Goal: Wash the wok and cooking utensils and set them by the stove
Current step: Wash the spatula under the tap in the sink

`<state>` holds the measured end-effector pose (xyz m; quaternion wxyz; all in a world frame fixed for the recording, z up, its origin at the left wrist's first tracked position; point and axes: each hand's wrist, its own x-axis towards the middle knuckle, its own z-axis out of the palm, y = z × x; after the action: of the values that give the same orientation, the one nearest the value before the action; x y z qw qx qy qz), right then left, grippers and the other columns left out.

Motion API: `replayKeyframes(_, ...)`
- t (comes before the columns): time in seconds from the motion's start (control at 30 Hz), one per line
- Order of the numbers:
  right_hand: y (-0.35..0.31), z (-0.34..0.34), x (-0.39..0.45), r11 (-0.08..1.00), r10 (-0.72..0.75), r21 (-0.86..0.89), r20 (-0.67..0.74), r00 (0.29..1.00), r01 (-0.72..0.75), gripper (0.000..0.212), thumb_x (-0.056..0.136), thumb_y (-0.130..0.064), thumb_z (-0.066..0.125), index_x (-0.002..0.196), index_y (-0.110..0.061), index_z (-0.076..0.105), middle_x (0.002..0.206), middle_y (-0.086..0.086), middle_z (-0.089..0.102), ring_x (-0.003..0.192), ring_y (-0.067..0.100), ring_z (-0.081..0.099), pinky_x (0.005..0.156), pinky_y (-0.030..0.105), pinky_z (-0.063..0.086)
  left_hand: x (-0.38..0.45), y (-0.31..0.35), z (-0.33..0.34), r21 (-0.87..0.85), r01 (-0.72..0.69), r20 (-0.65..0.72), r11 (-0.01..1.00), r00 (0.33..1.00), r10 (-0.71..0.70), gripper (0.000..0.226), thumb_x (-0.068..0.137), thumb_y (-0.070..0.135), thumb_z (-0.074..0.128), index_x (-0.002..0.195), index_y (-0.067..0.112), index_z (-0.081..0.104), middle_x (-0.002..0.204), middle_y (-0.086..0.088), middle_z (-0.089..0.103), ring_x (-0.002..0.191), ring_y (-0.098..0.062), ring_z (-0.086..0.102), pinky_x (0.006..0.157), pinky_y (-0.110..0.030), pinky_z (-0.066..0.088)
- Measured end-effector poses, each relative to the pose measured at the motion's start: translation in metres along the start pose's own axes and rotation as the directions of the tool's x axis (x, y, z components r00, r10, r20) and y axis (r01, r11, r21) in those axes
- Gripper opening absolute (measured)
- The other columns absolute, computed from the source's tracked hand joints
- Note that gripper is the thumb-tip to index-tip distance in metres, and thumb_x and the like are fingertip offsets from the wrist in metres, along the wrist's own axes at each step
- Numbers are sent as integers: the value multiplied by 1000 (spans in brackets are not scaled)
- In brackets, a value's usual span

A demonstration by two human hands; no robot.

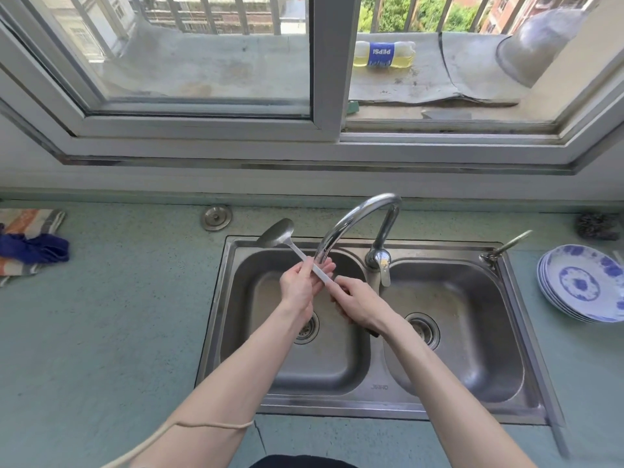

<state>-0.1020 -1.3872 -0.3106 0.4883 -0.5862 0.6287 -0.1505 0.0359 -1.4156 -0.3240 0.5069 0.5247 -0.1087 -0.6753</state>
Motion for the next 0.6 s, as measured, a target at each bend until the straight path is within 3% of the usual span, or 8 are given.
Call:
replayKeyframes(0.13, 5, -5, -7, 1000, 22, 16, -37, 999, -22, 42, 104, -41, 41, 74, -18, 60, 56, -5, 56, 46, 9, 47, 52, 28, 41, -4, -6, 3, -6, 30, 36, 1000, 999, -30, 39, 110, 23, 41, 124, -10, 55, 105, -22, 75, 100, -33, 74, 78, -34, 61)
replayKeyframes(0.2, 6, -7, -8, 999, 30, 27, -59, 998, -29, 37, 101, -33, 42, 73, -18, 61, 56, -4, 56, 46, 9, 48, 52, 28, 40, -6, -2, 5, 19, 18, 88, 1000, 996, -19, 34, 106, 9, 46, 133, -11, 45, 109, -23, 74, 103, -33, 73, 77, -33, 61)
replayKeyframes(0.3, 7, -8, -8, 997, 31, 71, -82, 996, -26, 40, 104, -37, 43, 73, -20, 59, 57, -4, 56, 46, 10, 48, 50, 28, 40, -12, 1, 9, 116, 39, 187, 992, 981, -61, 48, 91, -14, 60, 135, -11, 41, 114, -22, 73, 107, -31, 72, 81, -32, 61)
replayKeyframes(0.4, 4, -5, -11, 994, 27, 104, -83, 996, -18, 43, 106, -43, 44, 73, -20, 59, 54, -6, 55, 44, 8, 47, 47, 26, 39, -10, 3, 12, 175, 7, 144, 985, 989, -32, 31, 98, 1, 61, 123, -13, 52, 106, -23, 75, 100, -33, 74, 83, -36, 62)
replayKeyframes(0.5, 0, -2, -16, 996, 10, 95, -93, 996, -1, 43, 106, -45, 45, 74, -20, 58, 56, -6, 56, 44, 7, 46, 46, 24, 39, -5, 8, 13, 141, 35, 37, 989, 998, -41, 40, 107, 26, 48, 112, -11, 59, 97, -25, 75, 89, -35, 76, 75, -37, 63)
replayKeyframes(0.6, 2, 0, -23, 993, 12, 114, -116, 993, 1, 45, 105, -46, 46, 73, -18, 57, 55, -5, 55, 44, 9, 44, 47, 26, 38, -4, 16, 13, 135, -22, 25, 991, 1000, 19, 43, 108, 32, 44, 103, -6, 64, 93, -23, 76, 79, -31, 76, 68, -34, 63)
